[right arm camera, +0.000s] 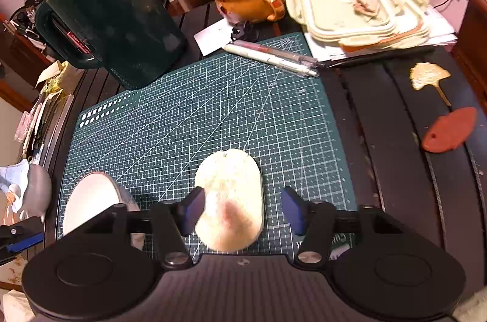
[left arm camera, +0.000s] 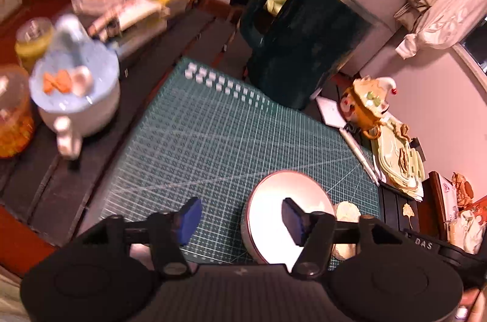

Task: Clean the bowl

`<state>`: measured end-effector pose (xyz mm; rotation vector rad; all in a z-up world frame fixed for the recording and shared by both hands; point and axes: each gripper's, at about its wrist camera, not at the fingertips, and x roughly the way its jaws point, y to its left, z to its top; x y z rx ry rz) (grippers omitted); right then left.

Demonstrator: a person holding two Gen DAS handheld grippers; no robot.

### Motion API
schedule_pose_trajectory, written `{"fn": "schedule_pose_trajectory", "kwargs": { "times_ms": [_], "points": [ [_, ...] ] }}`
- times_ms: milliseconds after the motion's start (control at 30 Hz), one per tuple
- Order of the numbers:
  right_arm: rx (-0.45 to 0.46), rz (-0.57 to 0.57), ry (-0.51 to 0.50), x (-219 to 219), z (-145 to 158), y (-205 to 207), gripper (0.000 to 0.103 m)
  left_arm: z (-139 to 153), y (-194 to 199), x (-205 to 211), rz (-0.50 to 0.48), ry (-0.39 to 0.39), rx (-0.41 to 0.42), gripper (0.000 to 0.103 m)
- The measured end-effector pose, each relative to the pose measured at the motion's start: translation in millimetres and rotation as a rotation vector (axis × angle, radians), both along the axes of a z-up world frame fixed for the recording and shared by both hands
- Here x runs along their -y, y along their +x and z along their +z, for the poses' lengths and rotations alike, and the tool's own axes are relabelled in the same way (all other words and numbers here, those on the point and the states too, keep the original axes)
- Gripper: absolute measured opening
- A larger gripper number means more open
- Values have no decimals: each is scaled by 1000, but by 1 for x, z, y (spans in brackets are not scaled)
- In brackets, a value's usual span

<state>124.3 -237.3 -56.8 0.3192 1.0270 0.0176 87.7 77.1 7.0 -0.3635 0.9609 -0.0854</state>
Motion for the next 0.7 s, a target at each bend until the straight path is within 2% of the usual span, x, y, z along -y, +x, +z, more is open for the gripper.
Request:
{"fn": "schedule_pose_trajectory", "kwargs": {
  "times_ms": [100, 167, 267, 300, 333, 400, 500, 567, 700],
  "points": [
    [91, 65, -164, -30, 26, -26, 71, 16, -19, 6, -33, 60, 63, 61],
    [196, 113, -277, -55, 47, -55, 75, 25, -38, 10, -51, 81, 104, 61],
    [289, 141, -319, -78, 68, -91, 76, 32, -66, 14, -69, 84, 123, 61],
    [305, 148, -320, -82, 73, -100, 79, 33, -75, 17, -78, 96, 133, 61],
    [313, 146, -301, -86, 78, -112, 85, 34, -80, 20, -81, 110, 141, 61],
    [315, 134, -260, -90, 84, -132, 86, 36, -97, 28, -83, 159, 175, 61],
    [293, 123, -265, -98, 77, -148, 86, 34, -108, 28, -72, 159, 185, 61],
    [266, 101, -300, -100, 64, -154, 86, 30, -112, 26, -57, 163, 168, 61],
    [199, 51, -257, -93, 42, -162, 86, 17, -120, 22, -31, 178, 121, 61]
  ]
}}
